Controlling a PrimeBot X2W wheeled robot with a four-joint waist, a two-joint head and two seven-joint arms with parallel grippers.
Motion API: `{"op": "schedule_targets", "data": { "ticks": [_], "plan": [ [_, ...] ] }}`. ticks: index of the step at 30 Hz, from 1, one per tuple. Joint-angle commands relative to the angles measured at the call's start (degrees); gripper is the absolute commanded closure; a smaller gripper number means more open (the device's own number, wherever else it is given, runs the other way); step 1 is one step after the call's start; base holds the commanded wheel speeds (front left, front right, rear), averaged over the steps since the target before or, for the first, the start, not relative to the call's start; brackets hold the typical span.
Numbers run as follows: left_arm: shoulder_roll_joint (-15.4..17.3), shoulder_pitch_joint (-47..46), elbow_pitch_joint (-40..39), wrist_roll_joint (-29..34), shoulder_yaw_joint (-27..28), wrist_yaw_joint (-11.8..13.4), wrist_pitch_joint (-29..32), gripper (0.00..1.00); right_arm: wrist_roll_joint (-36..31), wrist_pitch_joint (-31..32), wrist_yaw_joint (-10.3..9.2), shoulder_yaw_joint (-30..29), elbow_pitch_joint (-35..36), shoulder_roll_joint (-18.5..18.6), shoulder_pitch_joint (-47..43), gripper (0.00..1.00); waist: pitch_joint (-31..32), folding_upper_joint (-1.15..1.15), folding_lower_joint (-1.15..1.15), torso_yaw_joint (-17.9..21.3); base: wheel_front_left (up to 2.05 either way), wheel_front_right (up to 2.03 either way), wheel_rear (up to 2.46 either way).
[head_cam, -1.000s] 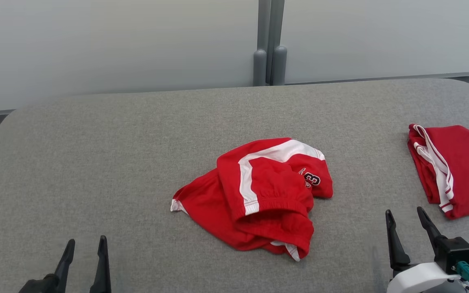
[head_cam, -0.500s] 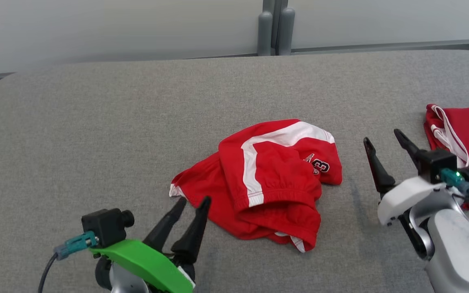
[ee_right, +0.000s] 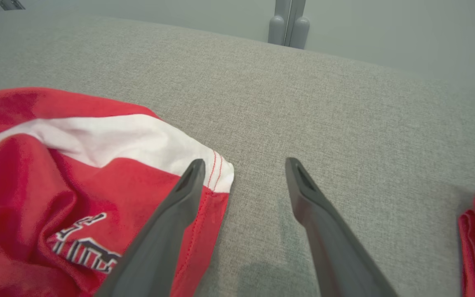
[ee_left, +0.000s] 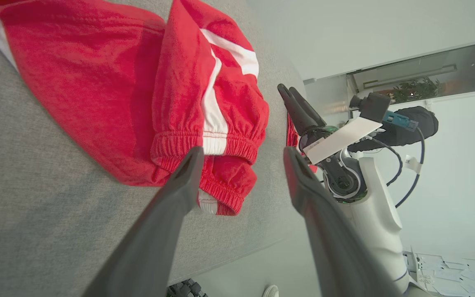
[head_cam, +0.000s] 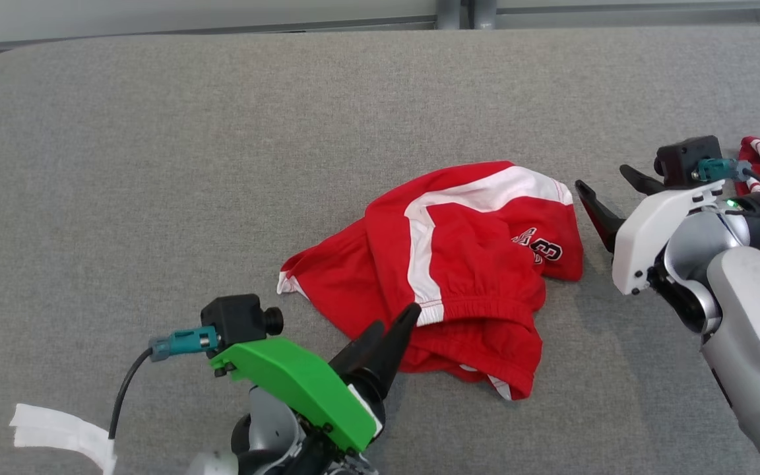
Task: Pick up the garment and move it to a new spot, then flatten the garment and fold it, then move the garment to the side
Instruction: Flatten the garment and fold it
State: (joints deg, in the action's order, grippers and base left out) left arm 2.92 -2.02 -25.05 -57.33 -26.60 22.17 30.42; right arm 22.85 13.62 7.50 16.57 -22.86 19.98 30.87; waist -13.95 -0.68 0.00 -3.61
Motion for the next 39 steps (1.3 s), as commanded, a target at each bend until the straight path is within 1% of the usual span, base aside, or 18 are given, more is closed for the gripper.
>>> {"op": "schedule_targets", "data": {
  "ticks": [1,4,6,10,14,17,19,22,25,33,39],
  "plan": [
    [0.0,-1.4,0.8,-1.4,-0.5,1.8,-0.8,0.0,0.7,1.1,-0.03,0.5,-0.4,0.7,1.4,0.0,-2.2,0.68,0.0,-0.6,0.0,0.0,0.0],
    [0.0,-4.5,2.6,-3.8,-2.0,6.2,-3.6,0.0,2.3,3.7,-0.02,2.9,-0.6,1.6,4.0,0.0,-3.9,0.68,0.0,-0.6,0.0,0.0,0.0],
    [0.0,-6.1,3.6,-5.3,-3.6,8.5,-4.6,0.0,3.7,5.3,-0.02,4.7,-0.8,2.0,5.2,0.0,-4.6,0.68,0.0,-0.7,0.0,0.0,0.0],
    [0.1,-8.8,4.9,-4.2,-6.6,10.3,-4.3,0.0,6.1,6.9,-0.02,7.9,-0.9,2.9,6.8,0.0,-5.4,0.68,0.0,-1.1,0.0,0.0,0.0],
    [0.3,-9.7,5.1,-3.5,-7.8,11.4,-3.5,0.0,7.5,6.2,-0.02,9.4,-1.5,3.6,7.2,0.0,-5.5,0.68,0.0,-1.6,0.0,0.0,0.0],
    [0.2,-8.9,4.5,-4.5,-8.2,12.8,-2.6,0.0,8.6,5.3,-0.02,10.7,-2.2,3.8,7.2,0.0,-5.2,0.68,0.0,-1.7,0.0,0.0,0.0],
    [0.8,-8.6,3.2,-4.3,-9.0,13.1,-1.9,0.0,9.0,4.9,-0.02,11.3,-2.5,4.0,7.4,0.0,-5.2,0.68,0.0,-1.6,0.0,0.0,0.0],
    [2.4,-9.2,1.5,-3.1,-10.7,12.6,-0.7,0.0,9.5,4.4,-0.02,12.0,-2.9,4.5,7.2,0.0,-5.0,0.68,0.0,-1.6,0.0,0.0,0.0],
    [3.8,-10.4,1.9,-1.3,-11.7,12.4,-0.7,0.0,9.9,4.1,-0.02,12.7,-3.3,4.9,7.6,0.0,-5.1,0.68,0.0,-1.5,0.0,0.0,0.0],
    [1.5,-10.2,6.2,-3.2,-11.0,13.9,-2.1,0.0,10.7,2.9,-0.02,14.2,-3.7,4.4,9.2,0.0,-6.1,0.68,0.0,-0.2,0.0,0.0,0.0],
    [0.7,-11.5,7.7,-3.8,-10.5,13.5,-4.1,0.0,11.2,2.0,-0.02,15.0,-4.1,4.7,9.3,0.0,-6.6,0.68,0.0,0.1,0.0,0.0,0.0]
  ]
}}
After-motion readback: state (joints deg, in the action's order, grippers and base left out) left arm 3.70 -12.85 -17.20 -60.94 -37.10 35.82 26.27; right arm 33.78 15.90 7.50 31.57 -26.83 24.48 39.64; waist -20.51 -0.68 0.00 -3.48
